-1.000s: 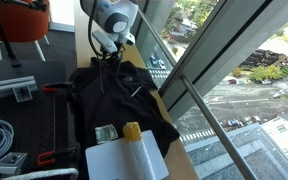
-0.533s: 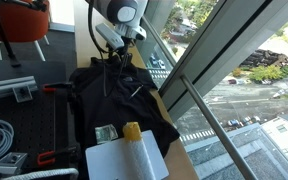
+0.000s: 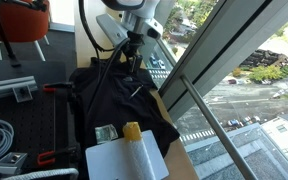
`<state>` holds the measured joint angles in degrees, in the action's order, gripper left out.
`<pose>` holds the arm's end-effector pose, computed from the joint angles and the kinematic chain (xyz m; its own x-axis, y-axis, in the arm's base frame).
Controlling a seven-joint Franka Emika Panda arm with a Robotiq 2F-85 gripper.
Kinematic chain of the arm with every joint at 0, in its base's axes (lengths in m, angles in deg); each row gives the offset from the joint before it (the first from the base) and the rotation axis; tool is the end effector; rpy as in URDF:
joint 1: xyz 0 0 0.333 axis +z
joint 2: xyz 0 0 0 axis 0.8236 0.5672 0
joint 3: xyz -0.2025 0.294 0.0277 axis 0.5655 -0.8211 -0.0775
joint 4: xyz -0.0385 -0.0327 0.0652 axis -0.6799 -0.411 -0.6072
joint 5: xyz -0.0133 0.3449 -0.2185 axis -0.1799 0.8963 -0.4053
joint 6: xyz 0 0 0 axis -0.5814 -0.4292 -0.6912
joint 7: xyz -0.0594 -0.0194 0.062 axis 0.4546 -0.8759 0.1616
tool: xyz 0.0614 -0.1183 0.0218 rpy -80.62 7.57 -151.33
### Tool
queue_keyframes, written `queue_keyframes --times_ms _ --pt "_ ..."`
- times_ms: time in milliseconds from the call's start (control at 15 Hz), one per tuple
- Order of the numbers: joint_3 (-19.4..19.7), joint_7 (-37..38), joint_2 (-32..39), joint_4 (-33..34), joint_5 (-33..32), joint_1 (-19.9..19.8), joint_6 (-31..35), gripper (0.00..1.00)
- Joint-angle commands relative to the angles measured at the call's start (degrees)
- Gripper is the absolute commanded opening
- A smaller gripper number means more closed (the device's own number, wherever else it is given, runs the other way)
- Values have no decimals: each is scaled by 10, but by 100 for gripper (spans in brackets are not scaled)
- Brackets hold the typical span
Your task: Close the zip of the jersey
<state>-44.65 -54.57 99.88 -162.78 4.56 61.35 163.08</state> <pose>0.5611 0.1289 0.2690 0.9589 0.2830 0.0208 0.2831 -0.9591 0.0021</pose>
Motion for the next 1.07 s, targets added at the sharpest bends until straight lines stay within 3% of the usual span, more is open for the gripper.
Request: queue_keyframes --times_ms 0,400,1000 --pt "3 -27 -73 -32 33 -17 -29 100" --pt "22 -28 -114 -38 29 -27 -61 100" --pt "23 -17 -100 -32 25 -23 -51 100"
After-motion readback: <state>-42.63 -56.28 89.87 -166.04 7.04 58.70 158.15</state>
